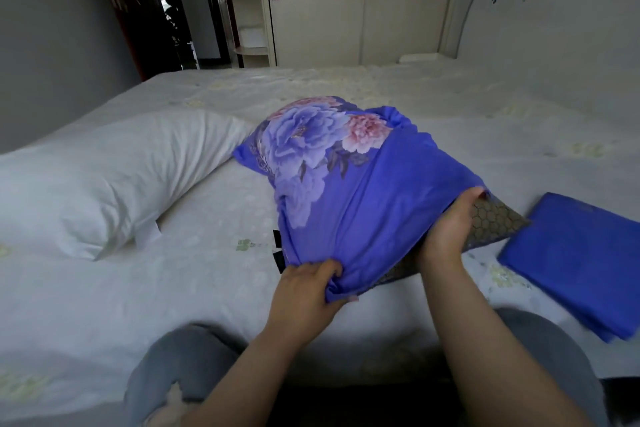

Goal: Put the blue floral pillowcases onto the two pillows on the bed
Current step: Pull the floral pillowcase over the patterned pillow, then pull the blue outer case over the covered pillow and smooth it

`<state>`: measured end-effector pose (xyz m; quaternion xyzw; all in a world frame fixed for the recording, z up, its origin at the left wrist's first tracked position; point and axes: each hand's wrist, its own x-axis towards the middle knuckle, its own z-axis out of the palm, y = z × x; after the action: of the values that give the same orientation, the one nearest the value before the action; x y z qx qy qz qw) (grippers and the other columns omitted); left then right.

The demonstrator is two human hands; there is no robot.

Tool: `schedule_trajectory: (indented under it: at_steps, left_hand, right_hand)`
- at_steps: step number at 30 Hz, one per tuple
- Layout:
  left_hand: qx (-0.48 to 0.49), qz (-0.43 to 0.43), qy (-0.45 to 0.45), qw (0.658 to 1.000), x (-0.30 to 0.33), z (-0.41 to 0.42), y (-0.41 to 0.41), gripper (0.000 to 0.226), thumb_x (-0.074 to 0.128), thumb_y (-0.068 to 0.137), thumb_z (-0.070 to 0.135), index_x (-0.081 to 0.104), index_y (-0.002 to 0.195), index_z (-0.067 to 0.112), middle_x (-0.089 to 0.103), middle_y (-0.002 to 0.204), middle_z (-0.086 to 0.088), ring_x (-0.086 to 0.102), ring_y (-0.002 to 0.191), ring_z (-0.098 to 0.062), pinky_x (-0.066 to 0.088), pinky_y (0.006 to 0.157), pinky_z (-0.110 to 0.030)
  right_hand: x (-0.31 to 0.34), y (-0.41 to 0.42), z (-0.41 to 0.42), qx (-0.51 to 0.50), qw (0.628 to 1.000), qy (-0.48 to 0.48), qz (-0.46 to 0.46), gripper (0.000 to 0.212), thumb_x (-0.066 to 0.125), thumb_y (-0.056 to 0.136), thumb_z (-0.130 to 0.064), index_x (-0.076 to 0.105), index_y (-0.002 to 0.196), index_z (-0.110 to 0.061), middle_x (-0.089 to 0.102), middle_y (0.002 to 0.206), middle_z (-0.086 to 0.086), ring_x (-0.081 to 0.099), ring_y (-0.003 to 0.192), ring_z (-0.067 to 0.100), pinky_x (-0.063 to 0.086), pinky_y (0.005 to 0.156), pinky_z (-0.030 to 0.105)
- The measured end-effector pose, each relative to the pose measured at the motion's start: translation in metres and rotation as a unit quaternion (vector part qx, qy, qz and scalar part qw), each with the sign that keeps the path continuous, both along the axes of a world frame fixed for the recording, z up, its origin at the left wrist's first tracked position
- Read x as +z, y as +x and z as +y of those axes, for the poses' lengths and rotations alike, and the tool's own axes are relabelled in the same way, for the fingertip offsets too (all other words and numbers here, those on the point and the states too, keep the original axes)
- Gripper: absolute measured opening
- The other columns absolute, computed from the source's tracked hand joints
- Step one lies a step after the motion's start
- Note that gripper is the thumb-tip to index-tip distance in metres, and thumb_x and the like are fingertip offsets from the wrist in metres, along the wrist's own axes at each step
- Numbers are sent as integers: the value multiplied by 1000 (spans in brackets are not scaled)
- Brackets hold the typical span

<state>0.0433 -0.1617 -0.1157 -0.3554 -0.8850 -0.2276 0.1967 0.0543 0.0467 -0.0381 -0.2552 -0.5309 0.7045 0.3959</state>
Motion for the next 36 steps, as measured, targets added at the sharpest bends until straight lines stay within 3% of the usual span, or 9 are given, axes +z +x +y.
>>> schedule_trajectory:
  at_steps: [3, 6, 13, 17, 21, 27, 30, 33, 36]
  left_hand:
    - [37, 14, -76, 996, -7, 5, 3, 49, 70, 61, 62, 50, 89, 27, 62, 81, 10, 58, 70, -12, 45, 67, -29]
    - [68, 69, -91, 991, -6, 10, 1, 26, 73, 61, 20, 56, 79, 22, 61, 73, 2, 61, 64, -21, 44, 61, -29]
    - [177, 119, -50, 976, 55, -4, -44, 13, 48, 57, 6, 58, 59, 15, 54, 64, -7, 55, 56, -29, 32, 54, -29]
    - [207, -12, -36, 978, 46, -20, -49, 23, 58, 68, 0, 59, 88, 11, 51, 98, -14, 56, 63, -37, 36, 53, -34]
    - [218, -79, -29, 972, 43, -28, -48, 74, 56, 76, 9, 29, 144, 22, 39, 128, -10, 59, 70, -37, 37, 52, -34]
    - [244, -83, 156, 954, 88, -56, -67, 87, 54, 55, -3, 49, 133, 36, 64, 104, -6, 61, 91, -30, 50, 73, -38]
    - [312, -77, -18, 947, 81, -68, -73, 71, 53, 70, 4, 45, 137, 29, 59, 114, -8, 53, 101, -33, 46, 79, -40]
    - [270, -2, -103, 957, 66, -62, -62, 81, 63, 71, 18, 30, 146, 16, 35, 147, -13, 34, 128, -39, 32, 99, -52]
    - [104, -52, -122, 986, 75, -23, -56, 100, 64, 73, 49, 0, 150, 35, -10, 158, 6, -8, 146, -22, -1, 115, -46]
  right_hand:
    - [25, -1, 24, 33, 997, -64, -16, 42, 47, 86, -64, 57, 97, -24, 61, 98, -12, 60, 93, 8, 47, 93, 29]
    - [28, -1, 40, -46, 986, 84, -136, 30, 56, 92, -38, 51, 79, -11, 57, 81, 7, 52, 72, 19, 44, 78, 33]
    - [-53, 27, 40, -191, 934, 41, -298, 51, 38, 98, -32, 50, 119, 13, 44, 128, 29, 43, 119, 42, 34, 99, 48]
    - [-46, 29, 58, -211, 917, 96, -325, 58, 60, 83, -19, 37, 133, 1, 31, 141, 22, 37, 125, 42, 36, 100, 52]
    - [-28, 25, 66, -155, 911, 254, -286, 72, 52, 85, -10, 18, 148, -14, 22, 152, 14, 32, 133, 37, 33, 102, 51]
    - [-53, 8, 20, 69, 917, 268, -287, 42, 41, 92, -9, 42, 134, -12, 60, 116, 16, 56, 101, 37, 40, 76, 36]
    - [-60, 12, 11, 102, 910, 294, -275, 20, 43, 93, -19, 52, 111, -19, 60, 92, 5, 54, 79, 26, 37, 61, 32]
    - [-51, 12, 18, 81, 916, 295, -259, 20, 44, 93, -25, 46, 74, -17, 52, 70, 3, 48, 66, 22, 34, 55, 31]
    - [-38, 5, 27, 106, 922, 287, -237, 31, 48, 91, -22, 35, 63, -14, 40, 60, 2, 39, 61, 21, 29, 56, 32]
